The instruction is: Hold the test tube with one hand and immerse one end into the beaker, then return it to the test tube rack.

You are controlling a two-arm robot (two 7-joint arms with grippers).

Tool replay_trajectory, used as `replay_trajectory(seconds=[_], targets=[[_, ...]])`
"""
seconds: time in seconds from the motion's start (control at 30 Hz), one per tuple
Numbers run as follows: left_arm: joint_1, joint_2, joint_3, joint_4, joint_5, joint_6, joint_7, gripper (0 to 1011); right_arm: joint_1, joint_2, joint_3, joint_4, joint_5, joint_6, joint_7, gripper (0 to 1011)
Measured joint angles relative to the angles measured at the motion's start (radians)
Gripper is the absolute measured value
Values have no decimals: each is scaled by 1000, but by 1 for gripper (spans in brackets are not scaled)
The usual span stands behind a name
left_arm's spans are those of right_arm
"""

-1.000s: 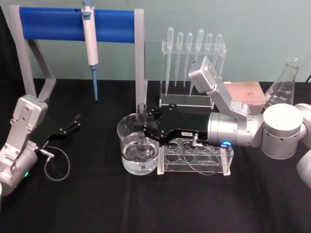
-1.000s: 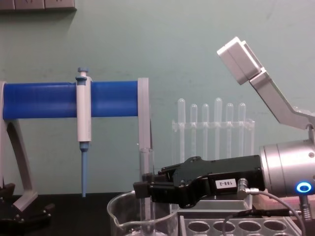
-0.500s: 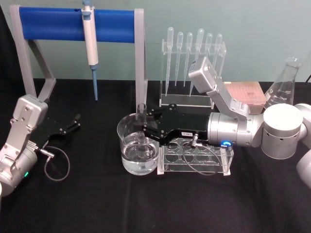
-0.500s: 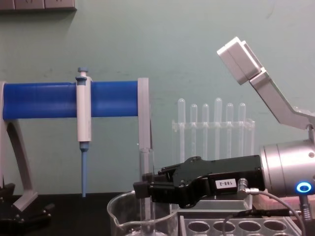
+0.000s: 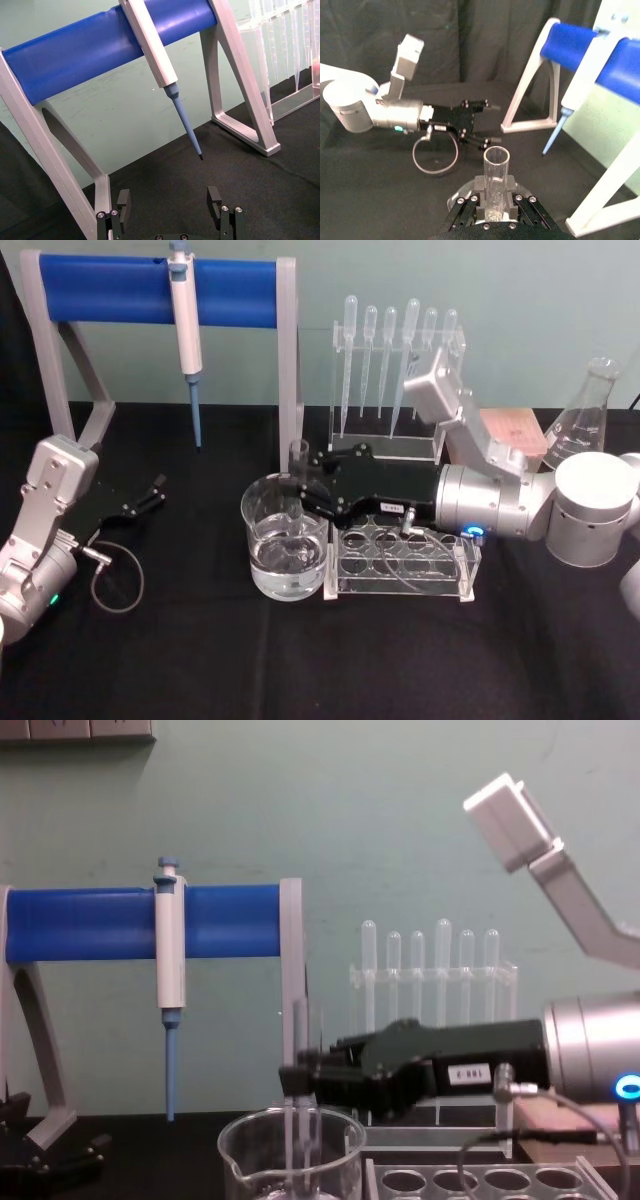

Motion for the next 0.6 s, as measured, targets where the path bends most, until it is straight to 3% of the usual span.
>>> replay_trajectory(seconds=[0.6], targets=[[0,0,0,0,0,0,0,1000,15,71,73,-190,83,48,-5,246]])
